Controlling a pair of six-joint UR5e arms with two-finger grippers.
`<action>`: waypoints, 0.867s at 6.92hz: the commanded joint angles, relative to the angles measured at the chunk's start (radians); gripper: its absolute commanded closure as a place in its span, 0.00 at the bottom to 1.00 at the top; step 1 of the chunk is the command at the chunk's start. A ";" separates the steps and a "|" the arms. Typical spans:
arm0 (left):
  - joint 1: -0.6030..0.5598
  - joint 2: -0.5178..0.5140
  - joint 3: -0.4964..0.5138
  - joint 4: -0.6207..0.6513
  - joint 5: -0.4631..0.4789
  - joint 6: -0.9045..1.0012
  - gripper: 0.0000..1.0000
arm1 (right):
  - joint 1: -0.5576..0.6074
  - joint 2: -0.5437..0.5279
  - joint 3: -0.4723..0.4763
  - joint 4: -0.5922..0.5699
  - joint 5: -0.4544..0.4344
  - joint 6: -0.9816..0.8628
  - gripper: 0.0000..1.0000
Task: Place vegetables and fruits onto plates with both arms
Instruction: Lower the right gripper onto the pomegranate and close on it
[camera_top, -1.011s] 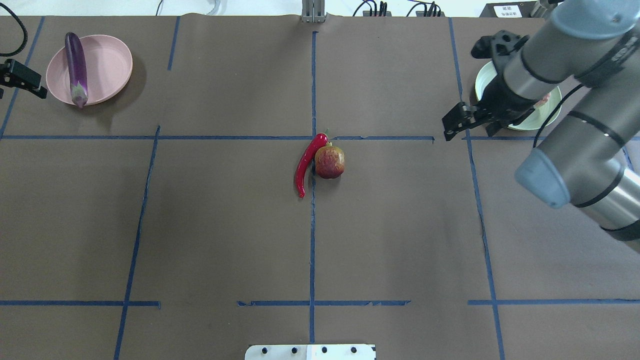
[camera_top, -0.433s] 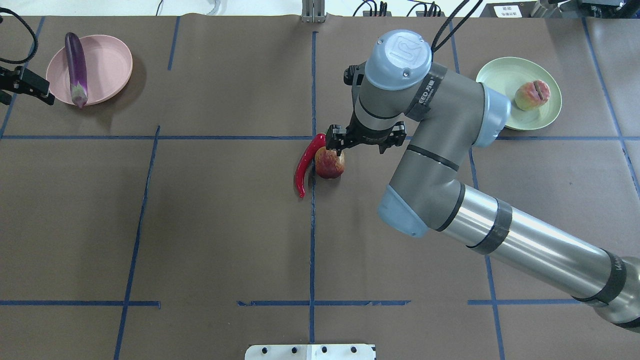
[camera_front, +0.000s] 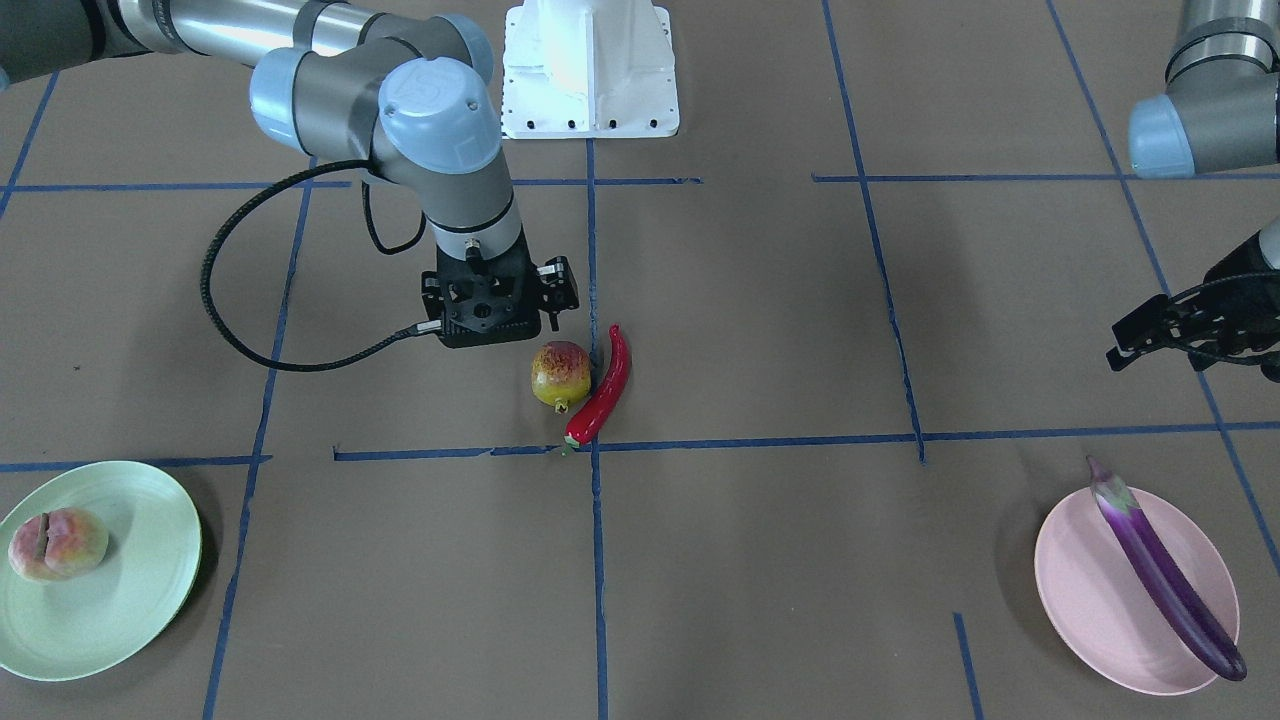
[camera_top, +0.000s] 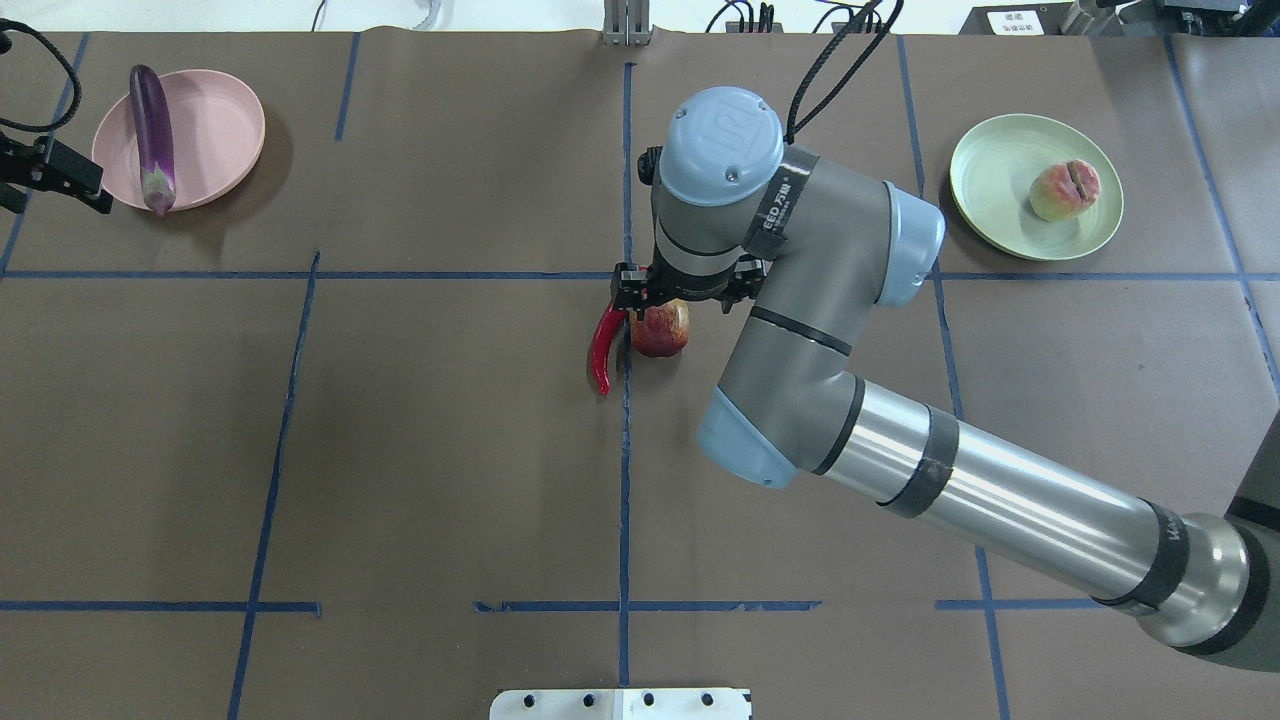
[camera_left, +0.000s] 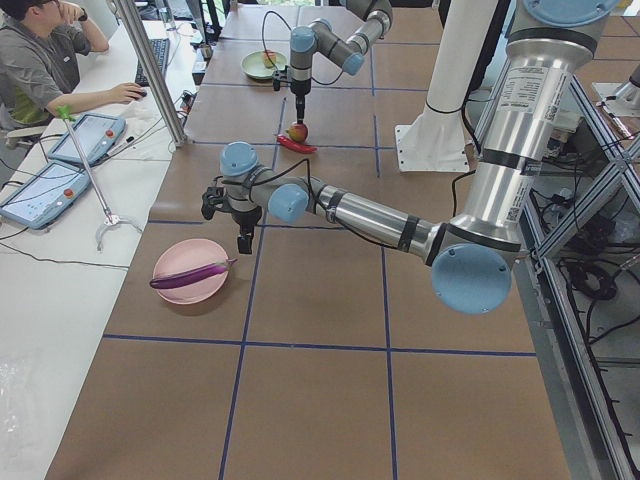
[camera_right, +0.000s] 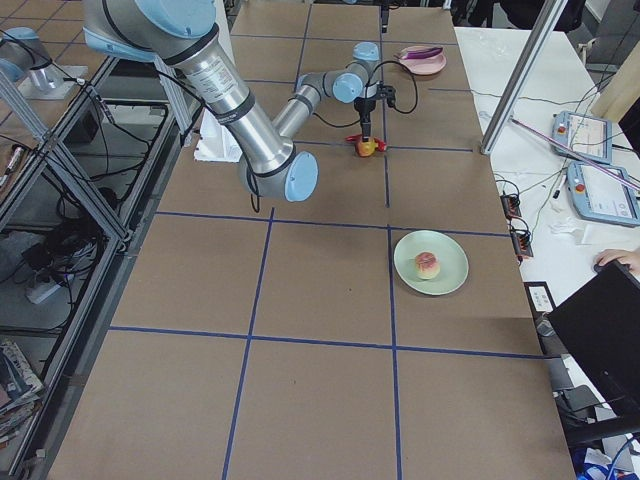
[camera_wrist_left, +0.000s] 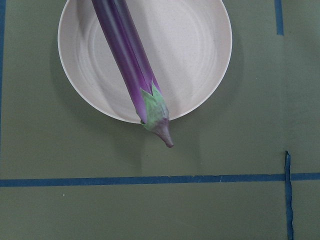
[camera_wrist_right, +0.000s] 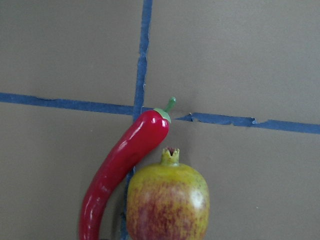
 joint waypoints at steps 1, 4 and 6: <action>0.001 -0.001 0.000 0.000 0.000 0.000 0.00 | -0.021 0.028 -0.081 0.034 -0.028 -0.001 0.00; 0.006 -0.001 0.005 0.000 0.000 0.000 0.00 | -0.052 0.028 -0.184 0.097 -0.069 -0.030 0.00; 0.006 0.001 0.008 0.000 0.001 -0.002 0.00 | -0.049 0.043 -0.182 0.086 -0.066 -0.102 0.66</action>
